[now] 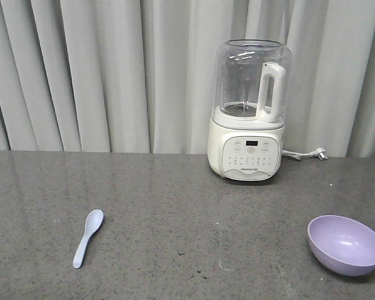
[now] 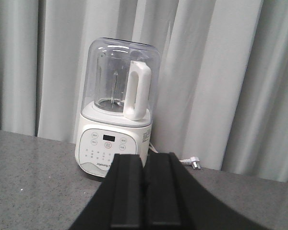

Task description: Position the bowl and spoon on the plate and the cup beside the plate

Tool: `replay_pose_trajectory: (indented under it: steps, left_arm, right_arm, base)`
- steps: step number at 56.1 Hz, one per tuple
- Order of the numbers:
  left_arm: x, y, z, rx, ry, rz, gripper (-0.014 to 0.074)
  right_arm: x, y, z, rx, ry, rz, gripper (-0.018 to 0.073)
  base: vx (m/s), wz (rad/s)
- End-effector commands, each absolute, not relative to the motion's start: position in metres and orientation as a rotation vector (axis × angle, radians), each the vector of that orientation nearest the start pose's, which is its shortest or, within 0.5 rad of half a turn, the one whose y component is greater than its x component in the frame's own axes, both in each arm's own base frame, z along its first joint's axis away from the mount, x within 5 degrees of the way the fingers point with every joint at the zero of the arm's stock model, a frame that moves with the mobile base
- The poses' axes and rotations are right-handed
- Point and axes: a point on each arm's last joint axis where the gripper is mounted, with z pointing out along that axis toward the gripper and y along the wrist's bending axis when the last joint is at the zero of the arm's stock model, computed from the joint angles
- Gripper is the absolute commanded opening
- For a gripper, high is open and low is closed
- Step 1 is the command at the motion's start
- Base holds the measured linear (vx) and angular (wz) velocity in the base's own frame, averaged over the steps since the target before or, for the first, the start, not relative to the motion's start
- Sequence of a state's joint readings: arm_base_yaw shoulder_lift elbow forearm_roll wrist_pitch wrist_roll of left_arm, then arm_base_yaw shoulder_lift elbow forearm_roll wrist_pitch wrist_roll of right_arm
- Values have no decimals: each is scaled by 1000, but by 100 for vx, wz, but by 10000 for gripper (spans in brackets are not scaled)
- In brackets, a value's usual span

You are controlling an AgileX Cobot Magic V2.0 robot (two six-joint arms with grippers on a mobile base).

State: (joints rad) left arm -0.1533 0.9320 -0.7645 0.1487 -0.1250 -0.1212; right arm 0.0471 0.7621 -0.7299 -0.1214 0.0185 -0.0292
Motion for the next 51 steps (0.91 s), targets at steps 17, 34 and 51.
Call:
replay_pose_trajectory:
  steps: [17,34,51]
  left_arm:
    - [200,-34,403,119,1361,-174,615]
    - [222,-50,434,145,1655,-179,585]
    - [327,-92,394,134,2194,-235,585]
  right_arm:
    - [156,9,416,-142,1291,-71,705]
    - [156,9,417,-138,1280,-65,683]
    - [157,9,413,-138,1326,-68,601]
  base:
    - [0,0]
    - [0,0]
    - [0,0]
